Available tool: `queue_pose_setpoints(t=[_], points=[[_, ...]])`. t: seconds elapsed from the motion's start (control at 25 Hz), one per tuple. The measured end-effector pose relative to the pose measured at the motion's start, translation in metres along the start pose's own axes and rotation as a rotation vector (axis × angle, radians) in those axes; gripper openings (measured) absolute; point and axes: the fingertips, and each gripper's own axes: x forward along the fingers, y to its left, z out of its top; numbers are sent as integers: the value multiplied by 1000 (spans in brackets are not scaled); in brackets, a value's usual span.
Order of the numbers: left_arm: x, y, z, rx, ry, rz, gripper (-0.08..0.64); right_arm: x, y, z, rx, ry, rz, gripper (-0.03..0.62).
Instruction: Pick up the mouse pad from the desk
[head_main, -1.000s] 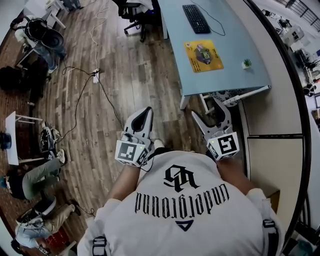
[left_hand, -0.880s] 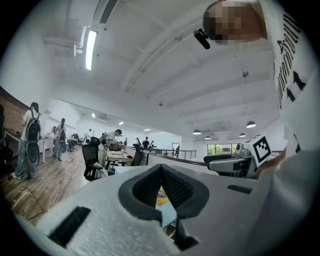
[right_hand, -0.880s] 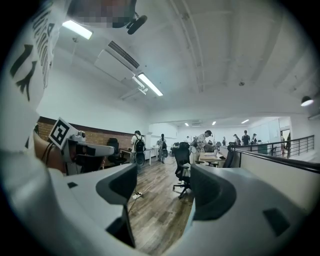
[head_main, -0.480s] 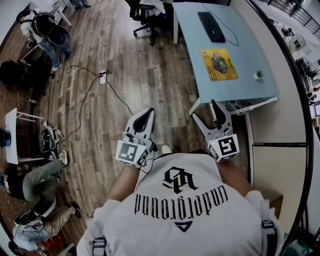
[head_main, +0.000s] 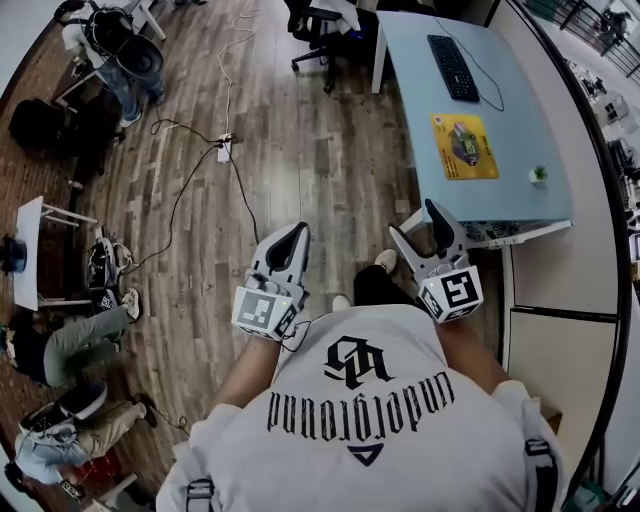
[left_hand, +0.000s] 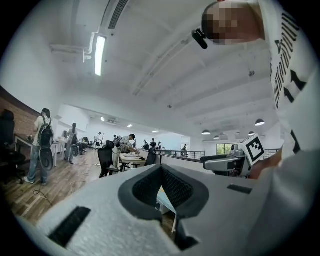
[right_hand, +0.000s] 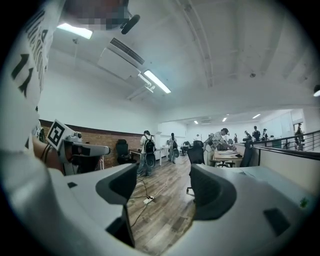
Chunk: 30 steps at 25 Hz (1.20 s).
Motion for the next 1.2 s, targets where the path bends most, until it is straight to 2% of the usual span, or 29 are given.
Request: queue_pose_setpoints(t=[0.36, 0.6, 0.88, 1.2], points=[[34, 35, -13, 18, 15, 46, 8, 55, -27, -9, 18, -21, 48, 341], [91, 62, -22, 15, 24, 66, 8, 89, -77, -12, 21, -35, 44, 341], [194, 69, -12, 31, 19, -4, 8, 116, -163, 3, 25, -59, -18, 341], [314, 50, -7, 42, 39, -97, 8, 118, -261, 6, 22, -37, -81, 337]])
